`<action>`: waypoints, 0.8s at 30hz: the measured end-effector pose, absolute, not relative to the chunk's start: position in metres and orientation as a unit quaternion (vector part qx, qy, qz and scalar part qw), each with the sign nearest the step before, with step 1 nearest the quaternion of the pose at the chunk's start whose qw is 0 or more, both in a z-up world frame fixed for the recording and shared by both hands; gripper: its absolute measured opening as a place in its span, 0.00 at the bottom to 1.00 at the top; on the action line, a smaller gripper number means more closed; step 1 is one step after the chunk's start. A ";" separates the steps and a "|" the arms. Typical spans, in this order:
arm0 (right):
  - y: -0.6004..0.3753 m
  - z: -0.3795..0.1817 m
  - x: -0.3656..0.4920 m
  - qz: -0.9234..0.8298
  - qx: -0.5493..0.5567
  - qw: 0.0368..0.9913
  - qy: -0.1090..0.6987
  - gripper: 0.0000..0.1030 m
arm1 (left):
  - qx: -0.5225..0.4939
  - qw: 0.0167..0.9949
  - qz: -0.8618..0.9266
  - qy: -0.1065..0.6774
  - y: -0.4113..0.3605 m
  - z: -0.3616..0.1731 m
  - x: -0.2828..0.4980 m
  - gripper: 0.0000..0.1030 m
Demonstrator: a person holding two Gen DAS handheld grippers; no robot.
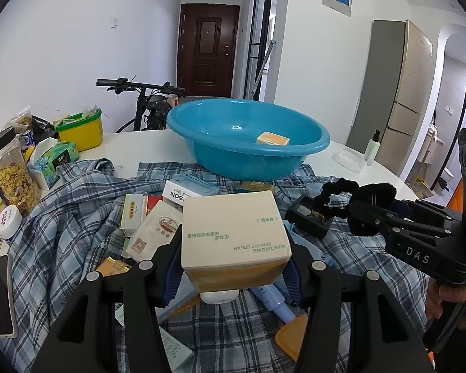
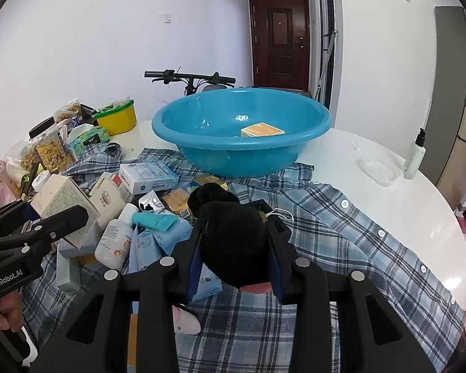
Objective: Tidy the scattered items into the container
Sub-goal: 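Lift black scrunchie with right tool while left tool carries cream box toward basin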
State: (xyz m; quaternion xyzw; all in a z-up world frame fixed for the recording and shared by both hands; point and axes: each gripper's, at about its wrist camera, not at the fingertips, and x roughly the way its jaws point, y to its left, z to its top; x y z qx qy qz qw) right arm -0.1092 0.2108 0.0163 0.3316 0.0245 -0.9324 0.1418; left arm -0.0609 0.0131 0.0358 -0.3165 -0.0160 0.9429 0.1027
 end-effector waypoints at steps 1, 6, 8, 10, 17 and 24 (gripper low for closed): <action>0.210 0.016 -0.110 -0.932 0.332 0.142 0.025 0.34 | -0.315 0.101 0.944 -0.017 0.012 0.036 -0.060 0.55; 0.209 0.019 -0.116 -0.932 0.331 0.143 0.028 0.34 | -0.313 0.094 0.945 -0.018 0.009 0.039 -0.067 0.55; 0.208 0.024 -0.119 -0.934 0.327 0.144 0.032 0.34 | -0.309 0.092 0.947 -0.013 0.009 0.043 -0.071 0.55; 0.206 0.030 -0.122 -0.936 0.318 0.145 0.035 0.34 | -0.302 0.090 0.949 -0.011 0.010 0.049 -0.075 0.55; 0.200 0.063 -0.130 -0.947 0.282 0.151 0.041 0.34 | -0.270 0.090 0.959 0.001 0.012 0.078 -0.088 0.55; 0.199 0.095 -0.137 -0.956 0.247 0.151 0.042 0.34 | -0.244 0.098 0.965 0.010 0.013 0.108 -0.097 0.55</action>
